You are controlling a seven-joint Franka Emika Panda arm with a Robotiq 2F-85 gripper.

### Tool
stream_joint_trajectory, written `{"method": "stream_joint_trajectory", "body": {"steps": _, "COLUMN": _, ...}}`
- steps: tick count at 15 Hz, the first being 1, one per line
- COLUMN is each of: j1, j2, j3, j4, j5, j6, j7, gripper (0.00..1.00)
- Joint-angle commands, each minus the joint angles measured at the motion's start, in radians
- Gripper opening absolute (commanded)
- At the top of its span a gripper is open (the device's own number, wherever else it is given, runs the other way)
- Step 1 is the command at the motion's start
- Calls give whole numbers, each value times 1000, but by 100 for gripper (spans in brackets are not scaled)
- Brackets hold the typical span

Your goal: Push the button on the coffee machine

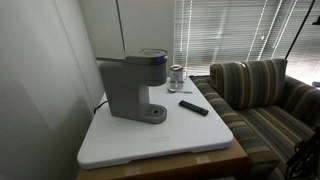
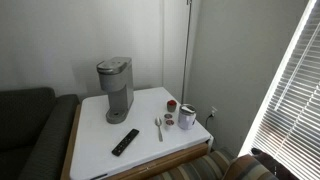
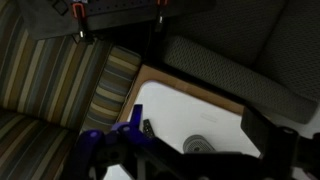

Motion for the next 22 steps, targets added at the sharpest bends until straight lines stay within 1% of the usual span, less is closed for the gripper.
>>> {"method": "stream_joint_trajectory", "body": {"steps": 1, "j1": -16, "j2": 1, "j3": 11, "j4": 2, "j5": 6, "j6": -3, "j7": -7, "gripper": 100}}
{"method": "stream_joint_trajectory", "body": {"steps": 10, "j1": -16, "j2": 1, "j3": 11, "j4": 2, "j5": 6, "j6": -3, "j7": -7, "gripper": 100}}
{"method": "stream_joint_trajectory", "body": {"steps": 12, "j1": -12, "j2": 43, "j3": 7, "j4": 45, "j5": -6, "j6": -21, "j7": -29, "gripper": 100}}
{"method": "stream_joint_trajectory", "body": {"steps": 17, "j1": -3, "j2": 156, "j3": -1, "j4": 167, "j5": -43, "j6": -10, "j7": -112, "gripper": 100}}
{"method": "stream_joint_trajectory", "body": {"steps": 22, "j1": 14, "j2": 327, "j3": 5, "j4": 326, "j5": -79, "j6": 12, "j7": -208, "gripper": 100}}
